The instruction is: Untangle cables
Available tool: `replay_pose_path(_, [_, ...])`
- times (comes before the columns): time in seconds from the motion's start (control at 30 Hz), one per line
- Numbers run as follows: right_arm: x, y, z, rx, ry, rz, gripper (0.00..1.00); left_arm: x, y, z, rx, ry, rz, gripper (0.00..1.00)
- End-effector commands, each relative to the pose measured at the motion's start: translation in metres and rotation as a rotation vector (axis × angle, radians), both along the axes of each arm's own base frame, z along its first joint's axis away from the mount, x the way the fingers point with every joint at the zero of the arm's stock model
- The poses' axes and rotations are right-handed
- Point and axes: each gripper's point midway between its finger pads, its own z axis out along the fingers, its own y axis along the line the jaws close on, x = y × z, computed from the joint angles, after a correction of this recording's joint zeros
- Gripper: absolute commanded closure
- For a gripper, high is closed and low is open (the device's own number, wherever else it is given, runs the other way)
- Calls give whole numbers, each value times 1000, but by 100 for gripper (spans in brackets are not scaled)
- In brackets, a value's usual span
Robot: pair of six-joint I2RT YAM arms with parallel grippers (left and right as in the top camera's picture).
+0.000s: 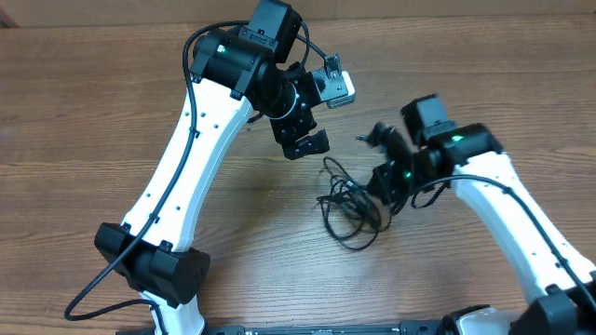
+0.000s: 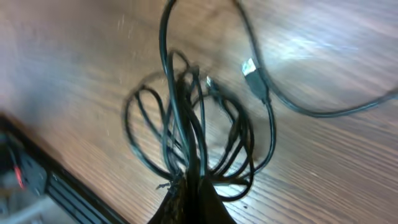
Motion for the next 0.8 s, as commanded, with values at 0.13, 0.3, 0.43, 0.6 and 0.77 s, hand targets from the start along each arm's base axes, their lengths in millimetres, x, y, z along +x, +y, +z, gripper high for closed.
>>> replay_pose_path(0.13, [10, -22, 92, 66, -238, -202, 96, -1, 3, 11, -15, -18, 17, 0])
replay_pose_path(0.3, [3, -34, 116, 59, -324, -283, 96, -1, 3, 11, -15, -18, 17, 0])
replay_pose_path(0.43, [-1, -38, 131, 74, -383, -308, 96, -1, 3, 11, -15, -18, 18, 0])
replay_pose_path(0.6, [-5, -39, 149, 109, -448, -325, 96, -1, 3, 11, -15, -18, 17, 0])
replay_pose_path(0.77, [-5, -39, 150, 111, -451, -325, 96, -1, 3, 11, -15, -18, 17, 0])
